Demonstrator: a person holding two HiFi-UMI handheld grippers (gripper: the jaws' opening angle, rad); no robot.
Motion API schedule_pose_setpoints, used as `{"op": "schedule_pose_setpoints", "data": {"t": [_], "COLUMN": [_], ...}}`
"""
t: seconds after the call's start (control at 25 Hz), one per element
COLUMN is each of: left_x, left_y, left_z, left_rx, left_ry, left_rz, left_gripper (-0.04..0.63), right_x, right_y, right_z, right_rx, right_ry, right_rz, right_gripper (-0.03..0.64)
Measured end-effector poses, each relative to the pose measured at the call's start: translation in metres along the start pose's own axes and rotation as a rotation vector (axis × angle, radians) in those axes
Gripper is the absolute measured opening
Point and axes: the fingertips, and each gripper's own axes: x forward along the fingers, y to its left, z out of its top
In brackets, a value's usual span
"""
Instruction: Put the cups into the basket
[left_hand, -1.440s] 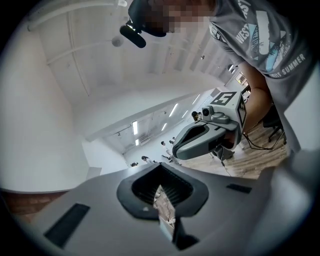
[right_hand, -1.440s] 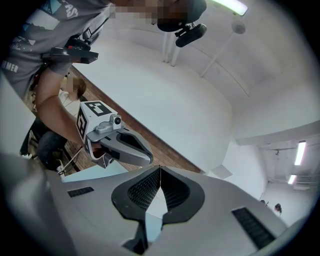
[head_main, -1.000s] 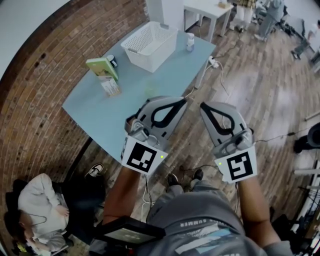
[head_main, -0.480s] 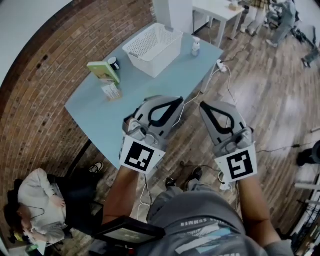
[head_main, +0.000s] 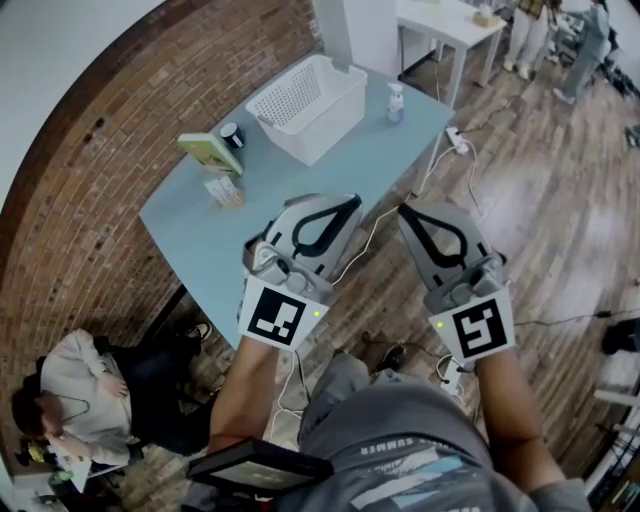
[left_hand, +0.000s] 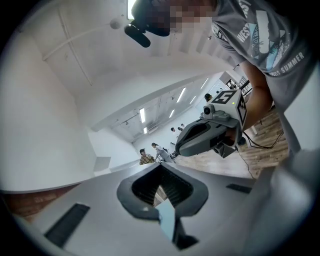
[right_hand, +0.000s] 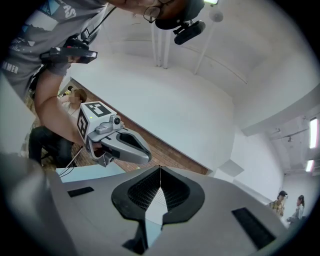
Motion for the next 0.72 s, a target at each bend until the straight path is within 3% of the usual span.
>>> {"op": "schedule_pose_setpoints", "data": {"t": [0.4, 0.72], "left_x": [0.004, 0.011], "left_y": [0.019, 0.063], "left_z": [-0.035, -0.077], "left_rx": [-0.018, -0.058], "left_ry": [0.031, 0.026], "left_rz": [0.009, 0.006], "left_gripper": [0.0, 0.0], "right_x": [0.036, 0.093], "right_y": [0.002, -0.008], "right_z": [-0.015, -0.031], "right_rx": [0.017, 0.003], "right_ry": [0.004, 0.041], "right_rz": [0.037, 0.037], "right_gripper": [0.012, 0.012]}}
